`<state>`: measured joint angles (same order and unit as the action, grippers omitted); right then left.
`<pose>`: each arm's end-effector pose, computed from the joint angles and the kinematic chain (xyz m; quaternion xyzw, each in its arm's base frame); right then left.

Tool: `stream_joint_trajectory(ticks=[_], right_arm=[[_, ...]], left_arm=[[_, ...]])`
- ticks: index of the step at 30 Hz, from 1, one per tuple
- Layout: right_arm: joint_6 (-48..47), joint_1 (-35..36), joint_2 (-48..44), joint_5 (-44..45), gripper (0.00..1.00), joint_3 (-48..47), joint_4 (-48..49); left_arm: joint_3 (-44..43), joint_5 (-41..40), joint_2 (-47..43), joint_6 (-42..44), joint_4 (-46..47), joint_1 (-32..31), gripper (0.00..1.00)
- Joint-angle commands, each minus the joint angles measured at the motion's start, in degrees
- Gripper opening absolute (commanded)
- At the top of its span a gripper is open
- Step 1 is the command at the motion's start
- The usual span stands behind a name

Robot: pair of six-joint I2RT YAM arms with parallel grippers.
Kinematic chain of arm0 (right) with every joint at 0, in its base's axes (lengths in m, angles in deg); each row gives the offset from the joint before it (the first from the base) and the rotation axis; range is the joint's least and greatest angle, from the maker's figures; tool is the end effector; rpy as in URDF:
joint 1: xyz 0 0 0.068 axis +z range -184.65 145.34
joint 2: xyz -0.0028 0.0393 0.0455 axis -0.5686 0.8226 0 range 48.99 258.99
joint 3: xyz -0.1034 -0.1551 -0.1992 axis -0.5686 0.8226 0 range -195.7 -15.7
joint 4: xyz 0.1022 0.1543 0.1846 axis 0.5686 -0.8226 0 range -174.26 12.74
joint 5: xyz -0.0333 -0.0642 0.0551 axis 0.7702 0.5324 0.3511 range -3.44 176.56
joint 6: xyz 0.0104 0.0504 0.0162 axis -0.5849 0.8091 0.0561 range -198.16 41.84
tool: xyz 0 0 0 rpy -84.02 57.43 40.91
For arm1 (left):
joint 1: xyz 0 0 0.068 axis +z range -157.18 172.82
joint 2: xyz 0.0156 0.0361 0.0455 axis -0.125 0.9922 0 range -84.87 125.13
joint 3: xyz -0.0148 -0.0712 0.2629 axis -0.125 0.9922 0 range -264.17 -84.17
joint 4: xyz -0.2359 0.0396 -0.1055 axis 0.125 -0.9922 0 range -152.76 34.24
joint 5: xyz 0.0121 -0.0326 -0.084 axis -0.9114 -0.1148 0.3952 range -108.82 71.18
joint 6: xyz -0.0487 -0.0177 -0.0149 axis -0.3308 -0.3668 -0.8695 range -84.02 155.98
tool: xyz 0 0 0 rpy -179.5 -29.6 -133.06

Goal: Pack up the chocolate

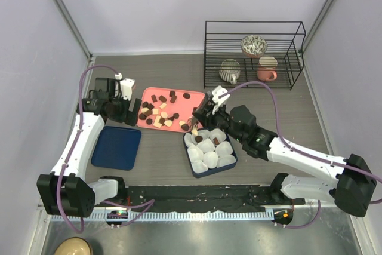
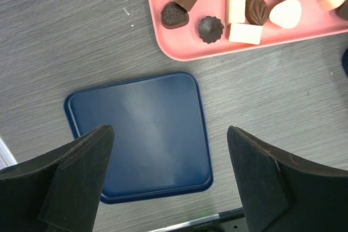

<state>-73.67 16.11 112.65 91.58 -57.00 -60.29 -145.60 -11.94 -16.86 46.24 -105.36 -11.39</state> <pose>0.1676 0.2005 0.3021 -0.2632 0.6910 0.2832 0.6108 0.2313 -0.0213 0.2990 0.1376 0.9452 -0.0420 0.2930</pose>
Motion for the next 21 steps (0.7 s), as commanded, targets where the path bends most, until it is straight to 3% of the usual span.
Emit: stream_joint_trajectory(ticks=[1,13,21], right_arm=[[2.45,1.7,-2.66,2.01,0.02,1.66,2.1],[2.02,3.2,2.34,4.3,0.03,3.24,9.4],[-1.15,3.38,-4.58,9.92,0.02,2.45,-2.27]], left_arm=[[-1.68,2.0,-0.16,-1.03,-0.93,0.25,0.9],[-1.41,1.12,-0.6,-0.07,-1.29,0.16,0.9],[-0.27,1.3,-1.03,0.37,-0.58,0.16,0.9]])
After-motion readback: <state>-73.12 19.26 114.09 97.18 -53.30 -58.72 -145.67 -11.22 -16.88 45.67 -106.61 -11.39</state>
